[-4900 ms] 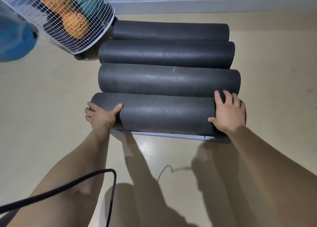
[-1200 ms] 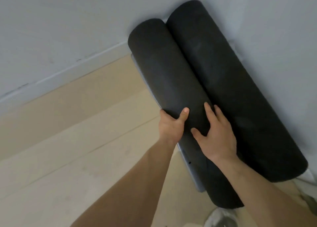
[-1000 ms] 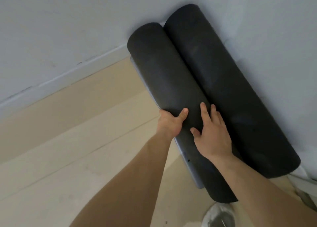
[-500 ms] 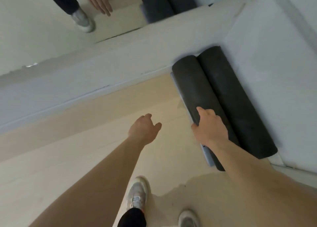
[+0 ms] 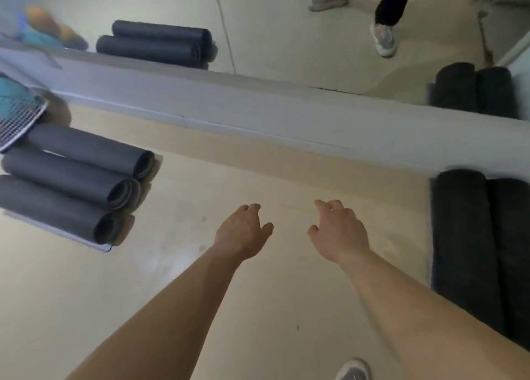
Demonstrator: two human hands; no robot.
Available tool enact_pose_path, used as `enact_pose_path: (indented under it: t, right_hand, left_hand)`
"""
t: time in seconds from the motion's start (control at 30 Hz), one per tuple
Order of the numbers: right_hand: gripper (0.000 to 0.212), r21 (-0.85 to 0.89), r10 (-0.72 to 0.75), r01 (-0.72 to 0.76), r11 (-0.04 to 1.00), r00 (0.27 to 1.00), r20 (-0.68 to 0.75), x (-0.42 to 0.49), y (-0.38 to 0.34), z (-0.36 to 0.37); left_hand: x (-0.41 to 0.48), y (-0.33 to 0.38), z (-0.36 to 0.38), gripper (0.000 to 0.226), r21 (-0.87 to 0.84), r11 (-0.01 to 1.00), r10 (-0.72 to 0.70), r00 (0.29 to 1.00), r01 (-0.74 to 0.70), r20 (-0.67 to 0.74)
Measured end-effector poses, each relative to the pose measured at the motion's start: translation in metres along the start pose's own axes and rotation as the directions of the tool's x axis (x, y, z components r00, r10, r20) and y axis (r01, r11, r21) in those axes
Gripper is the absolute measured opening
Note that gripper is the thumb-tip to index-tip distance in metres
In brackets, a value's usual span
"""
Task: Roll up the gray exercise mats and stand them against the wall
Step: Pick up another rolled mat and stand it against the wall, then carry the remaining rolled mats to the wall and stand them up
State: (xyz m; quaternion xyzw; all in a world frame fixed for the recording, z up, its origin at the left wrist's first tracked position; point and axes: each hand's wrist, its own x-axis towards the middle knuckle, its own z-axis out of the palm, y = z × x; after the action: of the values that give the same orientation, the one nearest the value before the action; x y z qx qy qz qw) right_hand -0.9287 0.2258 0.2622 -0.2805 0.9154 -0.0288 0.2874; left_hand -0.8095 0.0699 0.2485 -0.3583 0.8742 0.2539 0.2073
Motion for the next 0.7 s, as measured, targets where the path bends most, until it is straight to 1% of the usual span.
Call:
enact_pose_path:
  t: [0.13,0.27,0.43,0.5,0.57,0.63,0.7]
  right_hand:
    - [0.056,-0.088,-0.128,0.131,0.987,0.991,0.041,-0.033,-0.144,0.038]
    - [0.058,-0.119,-0.237,0.244,0.962,0.969,0.066,-0.073,-0.296,0.089]
    - [0.062,-0.187,-0.414,0.437,0.88,0.898,0.147,-0.109,-0.469,0.148]
    - [0.06,-0.233,-0.467,0.498,0.835,0.866,0.176,-0.111,-0.525,0.169]
    - [0.057,-0.266,-0.488,0.525,0.809,0.851,0.195,-0.103,-0.574,0.189]
    - [0.053,-0.293,-0.501,0.54,0.789,0.841,0.202,-0.085,-0.621,0.208]
    - [0.051,-0.296,-0.495,0.537,0.79,0.843,0.209,-0.059,-0.665,0.23]
  left_hand:
    - [-0.063,-0.147,-0.032,0.062,-0.071,0.995,-0.081,0.995,0.077,-0.055]
    - [-0.139,-0.306,-0.061,0.062,-0.086,0.981,-0.179,0.982,0.173,-0.062]
    - [-0.204,-0.488,-0.096,0.062,-0.086,0.942,-0.329,0.942,0.324,-0.062]
    - [-0.21,-0.55,-0.107,0.061,-0.115,0.92,-0.384,0.921,0.375,-0.069]
    - [-0.204,-0.603,-0.118,0.059,-0.138,0.903,-0.418,0.907,0.407,-0.058]
    - [-0.187,-0.651,-0.131,0.059,-0.144,0.901,-0.42,0.906,0.41,-0.048]
    - [-0.161,-0.699,-0.145,0.061,-0.143,0.905,-0.411,0.91,0.401,-0.05]
